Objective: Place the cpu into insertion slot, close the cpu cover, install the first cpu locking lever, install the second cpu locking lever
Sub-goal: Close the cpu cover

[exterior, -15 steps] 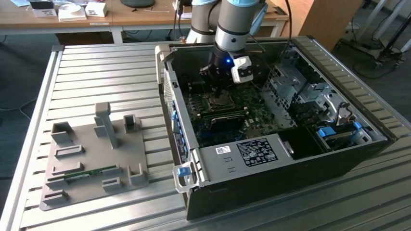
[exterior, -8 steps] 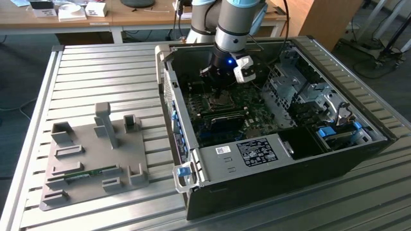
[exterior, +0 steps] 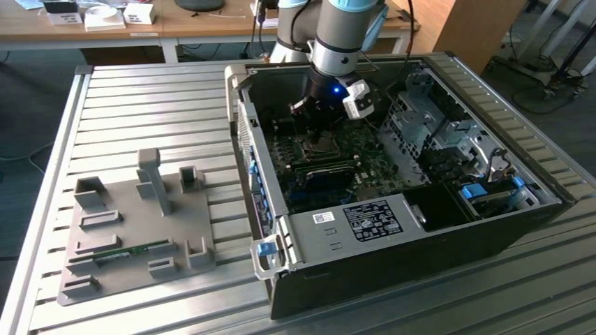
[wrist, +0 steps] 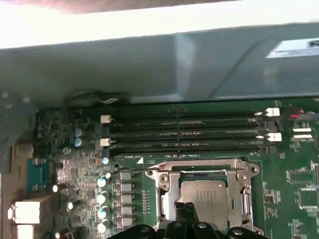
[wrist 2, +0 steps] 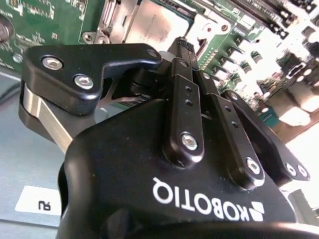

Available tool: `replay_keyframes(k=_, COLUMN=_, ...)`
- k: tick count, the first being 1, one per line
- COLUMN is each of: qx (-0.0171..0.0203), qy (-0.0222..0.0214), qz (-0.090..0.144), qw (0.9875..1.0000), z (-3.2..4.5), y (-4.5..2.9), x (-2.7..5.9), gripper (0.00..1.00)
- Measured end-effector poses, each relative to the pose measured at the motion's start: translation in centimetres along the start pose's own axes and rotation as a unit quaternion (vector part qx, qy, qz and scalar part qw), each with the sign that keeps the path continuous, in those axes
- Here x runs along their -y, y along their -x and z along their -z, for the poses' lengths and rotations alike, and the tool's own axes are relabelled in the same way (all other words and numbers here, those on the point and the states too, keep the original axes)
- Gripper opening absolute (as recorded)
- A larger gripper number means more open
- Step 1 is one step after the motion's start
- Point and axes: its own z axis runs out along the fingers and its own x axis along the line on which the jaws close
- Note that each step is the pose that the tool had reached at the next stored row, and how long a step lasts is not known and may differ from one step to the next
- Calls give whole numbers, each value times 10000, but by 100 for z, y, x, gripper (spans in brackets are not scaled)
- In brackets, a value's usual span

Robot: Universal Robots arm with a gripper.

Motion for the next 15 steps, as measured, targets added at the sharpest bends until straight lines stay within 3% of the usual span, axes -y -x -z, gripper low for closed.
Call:
replay_keyframes(k=3, qx=-7, qy=-7, qz=235, qw=9997, z=-4, y=0, x=0, gripper=11)
replay_keyframes(k=8, qx=-5, qy=-98, qz=303, qw=9995, z=-6, y=-24, x=1, gripper=11)
replay_keyframes(k=10, qx=19, qy=-119, qz=317, qw=9994, z=-6, y=-38, x=2, gripper=11)
replay_keyframes(k=15, qx=88, qy=-122, qz=361, qw=9992, z=-27, y=-66, x=3, gripper=11)
